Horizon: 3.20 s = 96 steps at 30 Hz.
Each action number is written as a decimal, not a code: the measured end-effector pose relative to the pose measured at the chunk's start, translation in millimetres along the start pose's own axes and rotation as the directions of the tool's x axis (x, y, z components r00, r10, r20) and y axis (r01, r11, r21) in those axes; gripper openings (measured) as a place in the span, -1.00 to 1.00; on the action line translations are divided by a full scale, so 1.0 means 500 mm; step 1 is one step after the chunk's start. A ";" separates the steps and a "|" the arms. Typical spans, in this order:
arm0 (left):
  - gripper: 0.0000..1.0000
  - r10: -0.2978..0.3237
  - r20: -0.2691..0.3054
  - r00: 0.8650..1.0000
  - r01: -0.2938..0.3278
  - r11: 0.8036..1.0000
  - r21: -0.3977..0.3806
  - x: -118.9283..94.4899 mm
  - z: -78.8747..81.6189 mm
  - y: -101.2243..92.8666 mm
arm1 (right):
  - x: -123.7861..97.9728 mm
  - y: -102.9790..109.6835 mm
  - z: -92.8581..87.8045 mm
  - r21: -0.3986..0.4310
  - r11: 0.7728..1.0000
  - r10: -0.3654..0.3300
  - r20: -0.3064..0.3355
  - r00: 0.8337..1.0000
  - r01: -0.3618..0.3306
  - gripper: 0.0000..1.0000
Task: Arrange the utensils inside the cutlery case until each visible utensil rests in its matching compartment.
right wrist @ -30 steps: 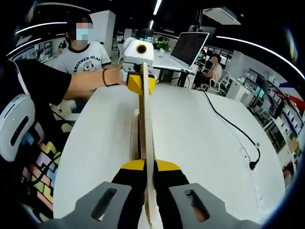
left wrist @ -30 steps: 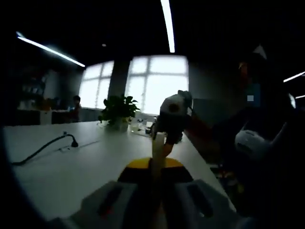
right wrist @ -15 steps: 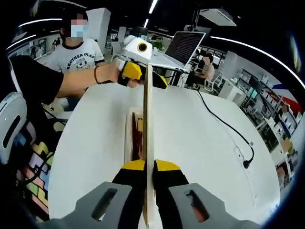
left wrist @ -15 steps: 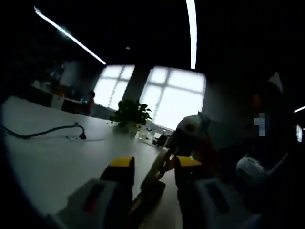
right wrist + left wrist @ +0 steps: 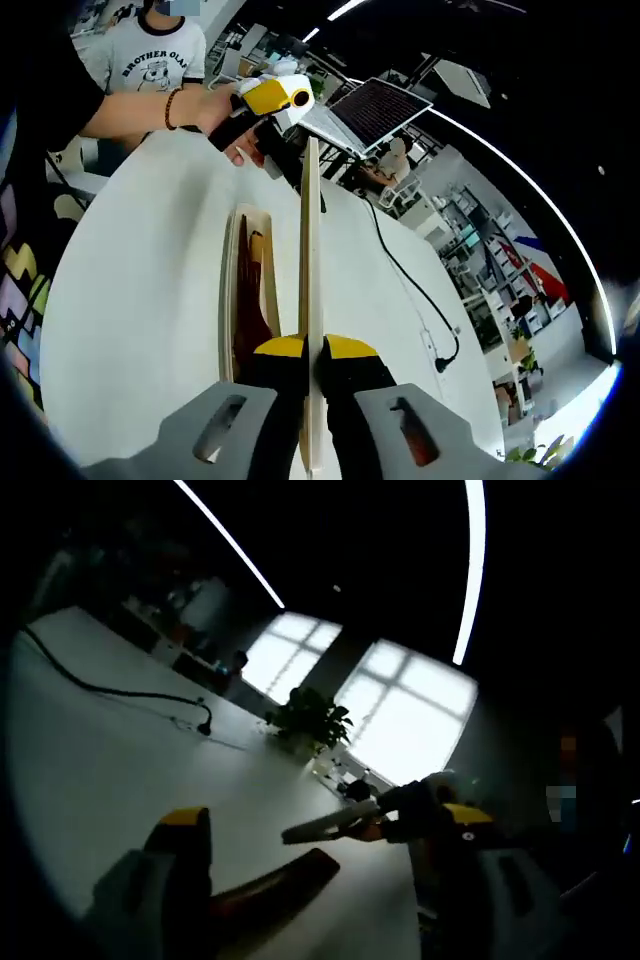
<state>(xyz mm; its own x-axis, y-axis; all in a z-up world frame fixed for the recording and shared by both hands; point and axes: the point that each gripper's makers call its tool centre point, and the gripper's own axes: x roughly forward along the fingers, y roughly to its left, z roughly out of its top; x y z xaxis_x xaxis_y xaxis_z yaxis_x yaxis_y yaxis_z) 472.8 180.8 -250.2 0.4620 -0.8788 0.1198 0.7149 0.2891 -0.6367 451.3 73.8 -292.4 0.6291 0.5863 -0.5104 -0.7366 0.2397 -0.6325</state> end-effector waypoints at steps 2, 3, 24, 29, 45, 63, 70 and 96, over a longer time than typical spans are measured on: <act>1.00 0.034 0.064 0.997 -0.030 0.998 -0.059 -0.011 0.016 0.015 | 0.001 -0.001 -0.001 -0.040 0.997 -0.064 -0.017 0.998 0.064 -0.95; 1.00 0.059 0.072 0.996 -0.052 0.995 -0.089 -0.017 0.015 0.024 | 0.001 -0.003 0.000 -0.070 0.993 -0.094 -0.023 0.995 0.092 -0.95; 1.00 0.260 0.184 0.948 -0.220 0.952 -0.213 -0.083 -0.022 0.099 | 0.040 0.023 0.026 -0.562 0.752 -0.439 -0.038 0.898 0.345 -0.94; 0.89 0.283 0.153 0.947 -0.261 0.954 -0.151 -0.089 -0.033 0.089 | 0.058 0.041 0.010 -0.574 0.751 -0.431 -0.051 0.901 0.327 -0.94; 0.79 0.326 0.100 0.940 -0.307 0.937 -0.164 -0.094 -0.058 0.094 | 0.073 0.052 0.021 -0.634 0.697 -0.450 -0.023 0.893 0.336 -0.94; 0.62 0.318 0.061 0.946 -0.306 0.939 -0.158 -0.086 -0.082 0.087 | 0.070 0.074 0.009 -0.692 0.655 -0.423 -0.005 0.906 0.302 -0.86; 0.56 0.328 0.049 0.943 -0.318 0.937 -0.146 -0.089 -0.086 0.092 | 0.070 0.079 -0.002 -0.701 0.652 -0.410 -0.007 0.912 0.287 -0.86; 0.51 0.302 0.075 0.950 -0.282 0.937 -0.205 -0.102 -0.069 0.102 | 0.024 0.063 0.046 -0.686 0.584 -0.445 0.177 0.878 0.434 -0.94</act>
<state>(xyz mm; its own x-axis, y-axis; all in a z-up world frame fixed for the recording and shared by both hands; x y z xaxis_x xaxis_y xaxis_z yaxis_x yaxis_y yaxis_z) 467.7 227.2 -315.1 0.6948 -0.7189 -0.0212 0.4324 0.4411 -0.7864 429.8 106.1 -305.2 0.8361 0.5449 -0.0636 0.0137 -0.1366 -0.9905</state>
